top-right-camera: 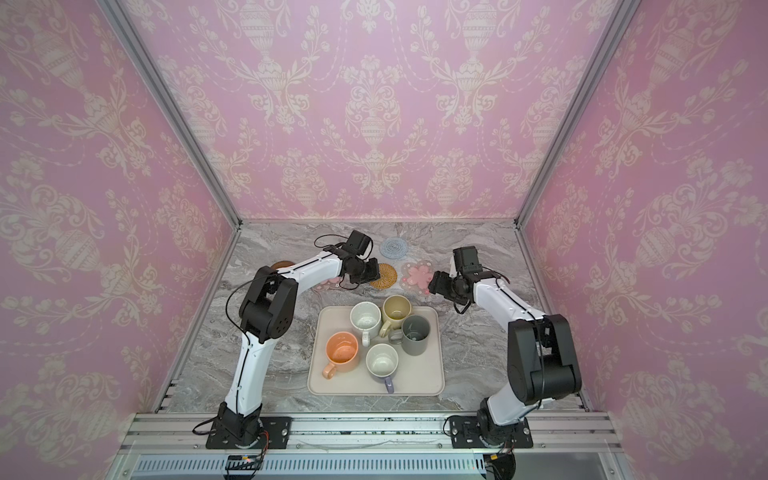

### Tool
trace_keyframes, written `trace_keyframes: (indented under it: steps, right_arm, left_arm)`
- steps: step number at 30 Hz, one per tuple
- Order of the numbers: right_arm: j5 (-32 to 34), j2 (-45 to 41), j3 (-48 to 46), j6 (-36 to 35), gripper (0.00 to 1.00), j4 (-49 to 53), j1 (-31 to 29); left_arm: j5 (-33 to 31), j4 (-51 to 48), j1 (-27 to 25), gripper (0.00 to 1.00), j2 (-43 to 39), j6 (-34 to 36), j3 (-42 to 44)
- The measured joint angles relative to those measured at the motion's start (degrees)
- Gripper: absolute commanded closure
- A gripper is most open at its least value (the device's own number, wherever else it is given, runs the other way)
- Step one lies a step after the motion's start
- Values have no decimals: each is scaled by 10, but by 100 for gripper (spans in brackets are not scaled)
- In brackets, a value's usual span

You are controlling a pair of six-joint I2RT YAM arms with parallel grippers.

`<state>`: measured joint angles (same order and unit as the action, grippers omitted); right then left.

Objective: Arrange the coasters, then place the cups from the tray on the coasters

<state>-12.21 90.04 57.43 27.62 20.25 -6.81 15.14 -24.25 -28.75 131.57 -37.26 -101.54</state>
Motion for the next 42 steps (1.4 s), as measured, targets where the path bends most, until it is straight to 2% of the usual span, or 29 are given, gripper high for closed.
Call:
trace_keyframes:
  steps: [6,16,30,42]
  right_arm:
    - [0,0,-3,7,25,-4,0]
    - [1,0,-11,9,25,-4,0]
    - [3,0,-19,9,25,-4,0]
    - [7,0,-19,9,25,-4,0]
  left_arm:
    - [32,3,-4,75,25,5,-35]
    - [72,-55,-47,74,104,44,-172]
    - [129,-103,-68,73,165,53,-277]
    - [146,-88,-74,71,166,53,-302]
